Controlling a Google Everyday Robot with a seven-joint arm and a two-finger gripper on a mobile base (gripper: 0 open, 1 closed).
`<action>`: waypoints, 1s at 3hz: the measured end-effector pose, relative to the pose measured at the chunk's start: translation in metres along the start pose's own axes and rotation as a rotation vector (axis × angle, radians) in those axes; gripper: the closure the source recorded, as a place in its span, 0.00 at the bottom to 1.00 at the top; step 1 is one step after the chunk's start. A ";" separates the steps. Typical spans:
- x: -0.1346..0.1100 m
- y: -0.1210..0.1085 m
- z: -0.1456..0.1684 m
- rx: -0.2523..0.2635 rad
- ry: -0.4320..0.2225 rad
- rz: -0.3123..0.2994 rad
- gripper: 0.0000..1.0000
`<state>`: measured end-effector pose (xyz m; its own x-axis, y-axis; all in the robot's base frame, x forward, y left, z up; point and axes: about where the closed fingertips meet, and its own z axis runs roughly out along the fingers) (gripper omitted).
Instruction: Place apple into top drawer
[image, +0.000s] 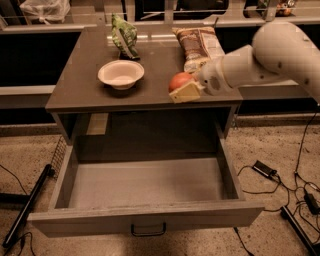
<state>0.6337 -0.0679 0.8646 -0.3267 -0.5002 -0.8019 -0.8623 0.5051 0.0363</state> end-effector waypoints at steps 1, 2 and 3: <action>0.043 0.051 -0.010 -0.126 0.029 -0.109 1.00; 0.058 0.067 -0.011 -0.189 0.060 -0.185 1.00; 0.058 0.067 -0.011 -0.189 0.060 -0.185 1.00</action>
Offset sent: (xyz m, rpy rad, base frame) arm -0.0523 -0.0011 -0.0201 -0.0090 -0.0044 0.1387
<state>0.5530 -0.0710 0.8266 -0.1748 -0.6156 -0.7684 -0.9646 0.2637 0.0082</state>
